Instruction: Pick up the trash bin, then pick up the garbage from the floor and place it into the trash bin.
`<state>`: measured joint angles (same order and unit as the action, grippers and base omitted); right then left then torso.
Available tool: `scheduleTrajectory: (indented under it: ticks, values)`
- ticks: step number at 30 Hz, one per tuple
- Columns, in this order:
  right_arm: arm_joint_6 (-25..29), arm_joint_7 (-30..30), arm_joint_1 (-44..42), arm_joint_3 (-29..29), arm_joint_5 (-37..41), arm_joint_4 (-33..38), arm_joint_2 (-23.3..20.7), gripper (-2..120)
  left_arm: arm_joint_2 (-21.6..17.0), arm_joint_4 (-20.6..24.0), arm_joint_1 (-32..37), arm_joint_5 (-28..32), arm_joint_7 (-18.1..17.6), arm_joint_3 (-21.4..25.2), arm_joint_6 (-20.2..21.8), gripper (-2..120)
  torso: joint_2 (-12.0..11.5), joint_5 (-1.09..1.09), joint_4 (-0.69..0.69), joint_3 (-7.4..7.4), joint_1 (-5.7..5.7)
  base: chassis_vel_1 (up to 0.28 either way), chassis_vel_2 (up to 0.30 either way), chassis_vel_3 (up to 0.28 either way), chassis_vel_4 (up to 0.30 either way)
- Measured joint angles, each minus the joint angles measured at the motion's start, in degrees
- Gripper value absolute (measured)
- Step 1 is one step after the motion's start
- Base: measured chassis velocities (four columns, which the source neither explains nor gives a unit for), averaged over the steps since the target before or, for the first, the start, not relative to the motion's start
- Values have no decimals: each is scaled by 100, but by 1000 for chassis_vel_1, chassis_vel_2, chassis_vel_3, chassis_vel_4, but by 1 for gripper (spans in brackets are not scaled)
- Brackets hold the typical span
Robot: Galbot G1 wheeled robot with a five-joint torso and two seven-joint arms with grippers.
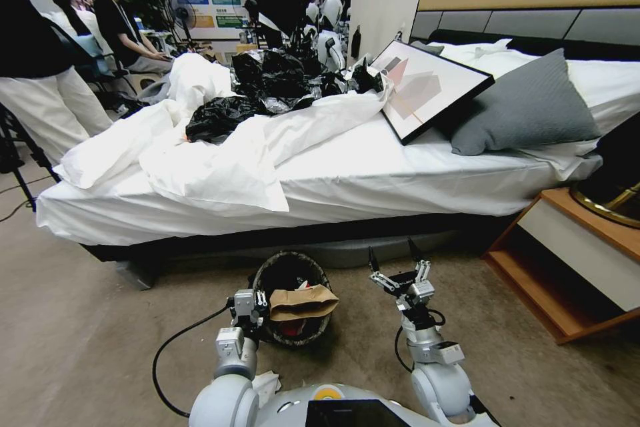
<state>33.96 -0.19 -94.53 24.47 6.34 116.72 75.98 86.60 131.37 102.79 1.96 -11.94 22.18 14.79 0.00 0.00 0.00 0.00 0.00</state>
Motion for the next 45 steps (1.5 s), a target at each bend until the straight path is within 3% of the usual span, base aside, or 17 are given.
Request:
scheduleTrajectory:
  ticks: [20, 45]
  values:
    - [-21, 63, 142, -128, 15, -98, 12, 100, -1, 33, 65, -8, -7, -20, 15, 6, 0, 0, 0, 0, 0, 15, 18, 19, 16]
    - [-15, 129, 266, -138, 94, -107, 21, 100, 1, 45, 68, -19, -3, -2, 2, 6, 0, 0, 0, 0, 0, 108, 110, 110, 108]
